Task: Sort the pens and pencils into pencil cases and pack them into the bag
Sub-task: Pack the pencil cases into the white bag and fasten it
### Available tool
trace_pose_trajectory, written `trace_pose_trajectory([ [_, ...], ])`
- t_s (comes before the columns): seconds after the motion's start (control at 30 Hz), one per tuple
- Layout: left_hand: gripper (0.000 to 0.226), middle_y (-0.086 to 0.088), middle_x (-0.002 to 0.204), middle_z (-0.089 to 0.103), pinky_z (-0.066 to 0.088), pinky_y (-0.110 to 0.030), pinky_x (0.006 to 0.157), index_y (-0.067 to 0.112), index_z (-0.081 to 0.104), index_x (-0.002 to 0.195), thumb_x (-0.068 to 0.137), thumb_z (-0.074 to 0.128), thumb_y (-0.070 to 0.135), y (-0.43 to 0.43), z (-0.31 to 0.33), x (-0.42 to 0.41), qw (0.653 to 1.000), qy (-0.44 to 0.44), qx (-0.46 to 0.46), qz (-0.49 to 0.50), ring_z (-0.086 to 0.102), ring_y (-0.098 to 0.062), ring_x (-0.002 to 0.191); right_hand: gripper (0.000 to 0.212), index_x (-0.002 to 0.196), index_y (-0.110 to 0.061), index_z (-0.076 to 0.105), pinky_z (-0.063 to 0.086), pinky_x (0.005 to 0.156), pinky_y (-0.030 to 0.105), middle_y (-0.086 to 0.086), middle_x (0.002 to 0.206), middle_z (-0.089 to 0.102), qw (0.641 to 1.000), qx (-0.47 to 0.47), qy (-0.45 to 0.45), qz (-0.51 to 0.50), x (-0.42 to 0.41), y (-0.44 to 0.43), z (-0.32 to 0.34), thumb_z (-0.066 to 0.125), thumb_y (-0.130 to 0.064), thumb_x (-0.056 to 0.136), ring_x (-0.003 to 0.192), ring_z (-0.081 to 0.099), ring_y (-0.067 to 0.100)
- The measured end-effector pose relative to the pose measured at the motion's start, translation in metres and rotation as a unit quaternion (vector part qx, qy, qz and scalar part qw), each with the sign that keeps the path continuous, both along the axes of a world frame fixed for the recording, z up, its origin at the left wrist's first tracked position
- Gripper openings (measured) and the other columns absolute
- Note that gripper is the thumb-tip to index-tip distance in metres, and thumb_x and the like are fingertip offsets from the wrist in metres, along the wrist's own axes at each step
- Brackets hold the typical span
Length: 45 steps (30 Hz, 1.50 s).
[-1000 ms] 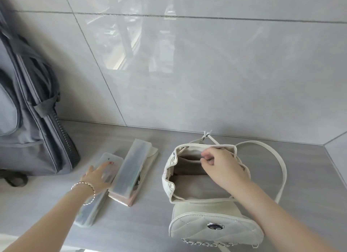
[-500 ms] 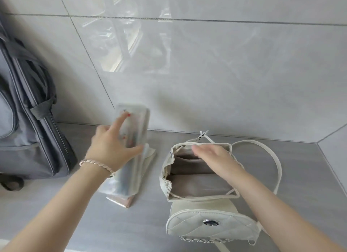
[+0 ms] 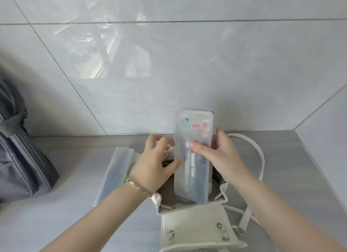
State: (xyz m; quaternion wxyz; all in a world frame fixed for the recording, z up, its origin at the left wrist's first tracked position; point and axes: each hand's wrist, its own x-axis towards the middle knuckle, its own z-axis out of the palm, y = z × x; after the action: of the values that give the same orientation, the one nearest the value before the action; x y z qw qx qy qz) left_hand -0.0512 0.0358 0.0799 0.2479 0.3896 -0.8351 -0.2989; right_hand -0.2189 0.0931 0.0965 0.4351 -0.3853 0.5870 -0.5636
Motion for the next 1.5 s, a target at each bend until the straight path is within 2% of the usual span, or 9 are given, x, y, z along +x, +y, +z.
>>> trace_pose_trajectory([
  [0.13, 0.029, -0.015, 0.117, 0.053, 0.054, -0.044, 0.075, 0.028, 0.054, 0.07, 0.055, 0.074, 0.015, -0.003, -0.036, 0.027, 0.981, -0.156, -0.117, -0.017, 0.058, -0.036, 0.104, 0.042, 0.095, -0.045, 0.055, 0.048, 0.08, 0.012, -0.021, 0.097, 0.066, 0.987, -0.025, 0.15, 0.056, 0.003, 0.015, -0.012, 0.078, -0.026, 0.066, 0.092, 0.062, 0.001],
  [0.2, 0.034, -0.024, 0.127, 0.052, 0.051, -0.054, 0.076, 0.03, 0.058, 0.086, 0.06, 0.066, 0.009, -0.005, -0.043, 0.033, 0.973, -0.215, -0.078, 0.029, 0.052, -0.05, 0.113, 0.046, 0.097, -0.052, 0.05, 0.039, 0.074, 0.003, -0.034, 0.091, 0.06, 0.959, 0.0, 0.268, 0.088, 0.005, 0.021, -0.016, 0.078, -0.03, 0.069, 0.089, 0.055, -0.003],
  [0.33, 0.044, -0.017, 0.144, 0.035, 0.041, -0.038, 0.1, 0.026, 0.052, 0.121, 0.084, 0.038, 0.005, -0.015, -0.054, 0.036, 0.971, -0.217, 0.097, 0.039, 0.038, -0.034, 0.131, 0.053, 0.127, -0.033, 0.045, 0.033, 0.076, 0.008, -0.029, 0.112, 0.054, 0.883, 0.028, 0.442, 0.156, 0.014, 0.025, -0.013, 0.067, -0.036, 0.079, 0.108, 0.044, 0.0],
  [0.57, 0.067, -0.004, 0.127, 0.051, 0.03, -0.01, 0.097, 0.018, 0.044, 0.132, 0.078, 0.035, -0.021, -0.025, -0.04, 0.031, 0.977, -0.095, 0.192, -0.008, 0.047, -0.013, 0.117, 0.051, 0.133, -0.018, 0.036, 0.04, 0.09, 0.032, -0.002, 0.13, 0.052, 0.78, 0.049, 0.573, 0.247, 0.021, 0.017, -0.016, 0.052, -0.037, 0.089, 0.118, 0.05, 0.019],
  [0.83, 0.071, -0.004, 0.138, 0.04, 0.018, -0.006, 0.099, 0.015, 0.046, 0.13, 0.071, 0.032, -0.021, -0.027, -0.039, 0.032, 0.979, -0.116, 0.167, -0.013, 0.035, -0.017, 0.132, 0.046, 0.126, -0.011, 0.034, 0.034, 0.066, 0.035, 0.009, 0.119, 0.052, 0.692, 0.072, 0.663, 0.278, 0.035, 0.003, -0.038, 0.051, -0.033, 0.089, 0.104, 0.056, 0.032],
  [1.0, 0.071, -0.006, 0.154, 0.008, 0.012, 0.003, 0.093, 0.014, 0.037, 0.135, 0.073, 0.029, -0.019, -0.003, -0.027, 0.013, 0.981, -0.127, 0.144, -0.028, 0.021, -0.016, 0.141, 0.05, 0.136, -0.007, 0.026, 0.042, 0.074, 0.037, 0.015, 0.129, 0.047, 0.614, 0.159, 0.699, 0.331, 0.052, -0.015, -0.067, 0.046, -0.017, 0.091, 0.107, 0.057, 0.034],
  [1.17, 0.079, 0.004, 0.136, 0.028, 0.009, 0.012, 0.092, 0.023, 0.045, 0.128, 0.063, 0.029, -0.019, 0.004, -0.049, 0.026, 0.98, -0.108, 0.166, -0.029, 0.032, -0.007, 0.13, 0.057, 0.133, -0.017, 0.036, 0.045, 0.09, 0.038, 0.01, 0.132, 0.048, 0.692, 0.186, 0.577, 0.392, 0.047, -0.013, -0.085, 0.057, -0.023, 0.08, 0.114, 0.052, 0.033],
  [1.33, 0.08, 0.003, 0.137, 0.032, 0.011, 0.011, 0.092, 0.027, 0.045, 0.127, 0.062, 0.031, -0.019, 0.002, -0.05, 0.024, 0.979, -0.105, 0.173, -0.025, 0.032, 0.003, 0.119, 0.05, 0.128, -0.02, 0.039, 0.045, 0.085, 0.04, 0.012, 0.119, 0.053, 0.664, 0.243, 0.61, 0.358, 0.019, -0.002, -0.084, 0.054, -0.01, 0.081, 0.109, 0.053, 0.035],
  [1.5, 0.08, 0.0, 0.139, 0.026, 0.019, 0.002, 0.091, 0.022, 0.038, 0.134, 0.065, 0.031, -0.018, 0.012, -0.048, 0.008, 0.981, -0.113, 0.157, 0.005, 0.04, -0.013, 0.124, 0.055, 0.121, -0.027, 0.051, 0.047, 0.085, 0.033, 0.002, 0.113, 0.062, 0.722, 0.133, 0.556, 0.39, 0.001, -0.003, -0.085, 0.051, 0.001, 0.073, 0.107, 0.057, 0.027],
])
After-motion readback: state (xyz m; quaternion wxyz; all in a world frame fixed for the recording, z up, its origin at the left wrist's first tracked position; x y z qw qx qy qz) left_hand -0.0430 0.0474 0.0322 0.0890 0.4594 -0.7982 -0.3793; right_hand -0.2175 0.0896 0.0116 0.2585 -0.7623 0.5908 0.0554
